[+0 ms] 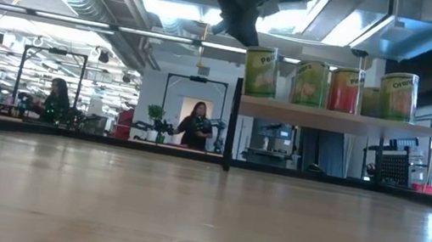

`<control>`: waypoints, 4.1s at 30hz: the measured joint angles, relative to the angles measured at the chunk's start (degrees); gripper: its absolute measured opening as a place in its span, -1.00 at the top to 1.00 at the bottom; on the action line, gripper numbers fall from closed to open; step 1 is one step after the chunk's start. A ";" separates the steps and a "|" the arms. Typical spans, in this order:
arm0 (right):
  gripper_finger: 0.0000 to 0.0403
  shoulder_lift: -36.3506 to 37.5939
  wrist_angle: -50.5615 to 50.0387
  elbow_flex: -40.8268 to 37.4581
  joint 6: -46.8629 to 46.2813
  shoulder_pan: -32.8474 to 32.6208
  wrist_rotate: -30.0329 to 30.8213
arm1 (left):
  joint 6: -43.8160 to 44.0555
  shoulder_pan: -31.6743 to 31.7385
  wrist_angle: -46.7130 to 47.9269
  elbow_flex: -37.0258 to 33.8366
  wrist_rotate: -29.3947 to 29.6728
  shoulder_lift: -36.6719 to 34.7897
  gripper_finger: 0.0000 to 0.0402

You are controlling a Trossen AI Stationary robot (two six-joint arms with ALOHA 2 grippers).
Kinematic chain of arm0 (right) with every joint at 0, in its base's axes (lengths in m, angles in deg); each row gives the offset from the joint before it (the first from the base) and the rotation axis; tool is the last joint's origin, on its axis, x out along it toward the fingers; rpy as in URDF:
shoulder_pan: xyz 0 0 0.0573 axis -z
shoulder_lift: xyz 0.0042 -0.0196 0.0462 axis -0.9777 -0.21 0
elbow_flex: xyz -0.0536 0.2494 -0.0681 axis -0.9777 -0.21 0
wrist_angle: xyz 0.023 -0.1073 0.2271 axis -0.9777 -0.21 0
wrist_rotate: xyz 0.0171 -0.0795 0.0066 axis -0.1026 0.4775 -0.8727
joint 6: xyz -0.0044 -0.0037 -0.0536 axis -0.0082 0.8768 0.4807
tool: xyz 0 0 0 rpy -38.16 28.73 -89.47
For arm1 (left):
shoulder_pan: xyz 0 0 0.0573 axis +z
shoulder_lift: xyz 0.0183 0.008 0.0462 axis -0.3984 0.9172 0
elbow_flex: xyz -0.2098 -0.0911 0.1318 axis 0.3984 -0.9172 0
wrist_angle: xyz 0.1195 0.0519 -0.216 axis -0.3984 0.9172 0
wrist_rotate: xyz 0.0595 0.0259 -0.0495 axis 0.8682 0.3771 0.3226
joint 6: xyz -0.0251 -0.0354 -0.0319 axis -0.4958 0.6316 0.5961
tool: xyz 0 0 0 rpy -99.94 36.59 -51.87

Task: Pick and place cans onto a shelf
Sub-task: Put the canned pears on the shelf, then return to Home Position

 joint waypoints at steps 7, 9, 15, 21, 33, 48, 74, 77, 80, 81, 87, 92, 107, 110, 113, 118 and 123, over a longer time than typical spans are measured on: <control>0.81 0.47 0.01 0.00 0.02 0.00 0.00 | -0.10 0.02 -0.20 0.00 0.00 0.00 1.00; 0.81 0.61 0.02 0.00 0.02 0.00 0.00 | -0.47 0.02 -0.36 0.00 -0.02 0.00 0.99; 0.81 0.93 0.02 0.00 0.02 0.00 0.00 | -1.43 0.11 -0.75 0.00 0.09 0.00 0.86; 0.81 0.93 0.02 0.00 0.02 0.00 0.00 | -1.46 0.11 -1.36 0.00 0.77 0.00 0.81; 0.81 0.93 0.02 0.02 0.02 0.00 0.00 | -1.54 -0.37 -4.58 0.02 -0.71 -1.57 0.82; 0.80 2.97 -0.05 0.09 0.02 -0.01 0.00 | -3.60 -7.41 -2.85 0.09 -3.58 -12.13 1.00; 0.94 11.04 -5.55 0.07 2.56 -0.02 5.99 | -5.80 -22.64 13.78 -0.02 3.22 -23.03 1.00; 0.97 12.02 -5.53 0.07 2.56 -0.02 5.98 | -4.10 -24.17 14.02 0.09 5.89 -24.71 1.00; 0.97 12.89 -5.50 0.07 2.56 0.00 6.03 | -2.99 -25.55 15.89 0.09 7.86 -26.07 1.00; 0.97 13.17 -5.50 0.07 2.56 -0.01 6.03 | -2.52 -25.89 17.22 0.01 8.35 -26.94 1.00; 0.97 14.55 -5.40 0.07 1.00 -0.01 5.96 | 1.12 -27.55 26.07 0.02 10.13 -31.34 1.00; 0.97 15.47 -4.11 -1.53 -3.48 -0.01 5.99 | 1.37 -29.37 30.19 -0.19 10.65 -34.56 1.00; 0.97 24.09 18.80 -25.13 -11.04 -0.02 6.10 | 2.98 -31.19 14.58 -32.33 11.98 -65.11 1.00; 0.97 25.93 22.10 -29.74 -11.02 -0.01 6.12 | 3.27 -31.19 9.57 -39.88 12.10 -72.11 1.00; 0.97 28.70 27.17 -34.40 -11.29 -0.02 6.12 | 3.29 -31.19 5.06 -46.95 12.33 -79.58 1.00; 0.98 33.96 31.16 -40.32 -15.65 -0.02 7.28 | 3.79 -31.17 -1.30 -56.28 12.40 -91.60 1.00; 0.98 39.01 34.66 -46.30 -20.86 0.00 9.07 | 4.97 -31.15 -5.53 -63.42 12.44 -101.79 1.00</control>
